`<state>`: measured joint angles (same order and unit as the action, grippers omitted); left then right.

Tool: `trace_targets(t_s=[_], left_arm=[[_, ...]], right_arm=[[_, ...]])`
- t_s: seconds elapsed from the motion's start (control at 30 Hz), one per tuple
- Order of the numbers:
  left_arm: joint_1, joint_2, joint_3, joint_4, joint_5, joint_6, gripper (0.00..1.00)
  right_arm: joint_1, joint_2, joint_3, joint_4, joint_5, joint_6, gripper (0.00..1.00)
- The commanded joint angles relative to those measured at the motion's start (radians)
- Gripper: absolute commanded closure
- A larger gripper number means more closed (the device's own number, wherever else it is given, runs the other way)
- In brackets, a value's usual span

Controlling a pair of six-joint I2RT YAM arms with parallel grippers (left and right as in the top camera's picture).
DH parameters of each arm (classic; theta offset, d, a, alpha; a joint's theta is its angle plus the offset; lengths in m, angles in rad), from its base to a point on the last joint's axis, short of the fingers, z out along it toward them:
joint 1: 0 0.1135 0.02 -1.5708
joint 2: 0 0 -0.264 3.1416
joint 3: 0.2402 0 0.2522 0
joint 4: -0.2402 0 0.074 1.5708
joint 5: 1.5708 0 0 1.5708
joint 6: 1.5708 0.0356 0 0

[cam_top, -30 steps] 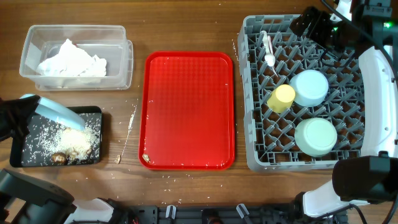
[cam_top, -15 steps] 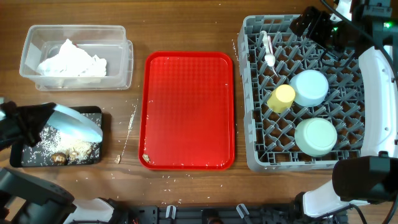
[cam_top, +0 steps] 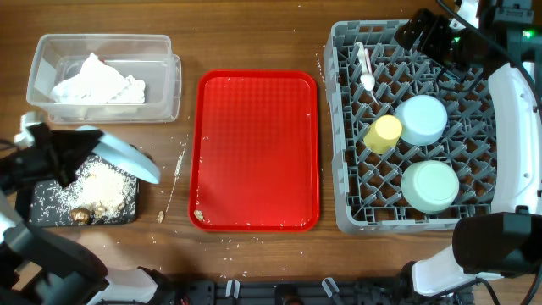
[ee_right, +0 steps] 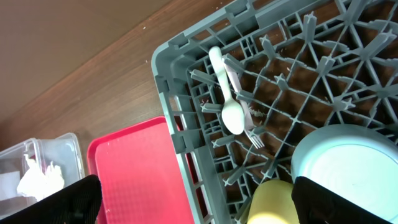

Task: Sort waste into correct bins and load items into the dishwasher rack
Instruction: 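Tilt the plate with the left gripper to dump rice onto the black tray, then carry the emptied plate right and set it on the red tray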

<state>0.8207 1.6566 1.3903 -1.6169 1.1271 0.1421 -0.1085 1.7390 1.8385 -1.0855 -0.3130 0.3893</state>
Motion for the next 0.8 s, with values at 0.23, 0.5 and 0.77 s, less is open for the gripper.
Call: trace_targets(t_s=[0.23,0.5,0.77], left_arm=[[-0.502,-0.028,0.003,0.063,0.024,-0.047,0.96],[-0.898,-0.027,0.003,0.541,-0.513,-0.689,0.96],[-1.292,0.023,0.003,0.738,-0.987,-0.924,0.96]], right_arm=[[0.000,-0.024,0.000,0.000,0.006,0.007,0.00],[0.000,-0.024,0.000,0.000,0.006,0.006,0.00],[0.000,-0.024,0.000,0.000,0.006,0.006,0.00]])
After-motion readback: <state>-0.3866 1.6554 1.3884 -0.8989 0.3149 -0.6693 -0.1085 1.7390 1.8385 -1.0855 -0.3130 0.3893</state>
